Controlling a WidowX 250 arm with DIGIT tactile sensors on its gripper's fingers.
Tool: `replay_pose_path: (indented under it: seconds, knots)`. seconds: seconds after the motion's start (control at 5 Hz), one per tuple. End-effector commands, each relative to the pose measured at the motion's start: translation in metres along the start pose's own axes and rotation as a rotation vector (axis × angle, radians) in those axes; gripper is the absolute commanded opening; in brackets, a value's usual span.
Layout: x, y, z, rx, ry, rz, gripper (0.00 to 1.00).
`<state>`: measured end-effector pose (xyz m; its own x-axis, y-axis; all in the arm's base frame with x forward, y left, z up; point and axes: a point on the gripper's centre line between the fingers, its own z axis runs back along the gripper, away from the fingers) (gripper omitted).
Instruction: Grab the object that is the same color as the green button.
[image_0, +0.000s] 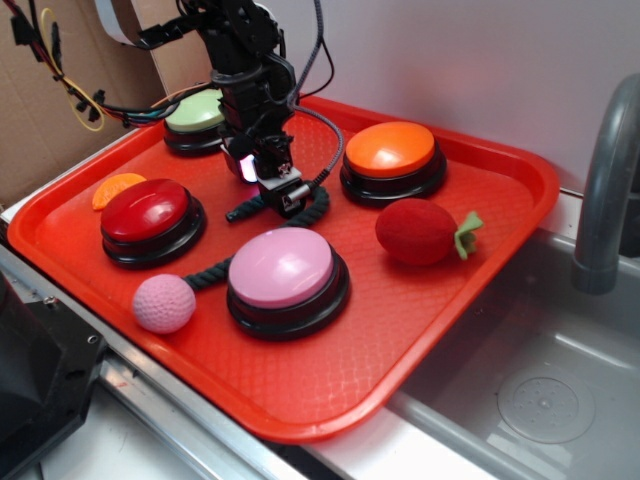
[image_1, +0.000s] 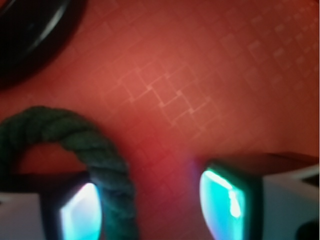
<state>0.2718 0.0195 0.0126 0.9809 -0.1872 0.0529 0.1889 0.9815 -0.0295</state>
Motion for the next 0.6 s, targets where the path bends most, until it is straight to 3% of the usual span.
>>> replay_pose_path:
  seconds: [0.0,0.4]
  knots:
    - [-0.0025,-0.0017,-0.0063,-0.003,0.007,-0.001,0.0]
    - [-0.0042,0.0028,-0.0019,0.004,0.013,0.021,0.0]
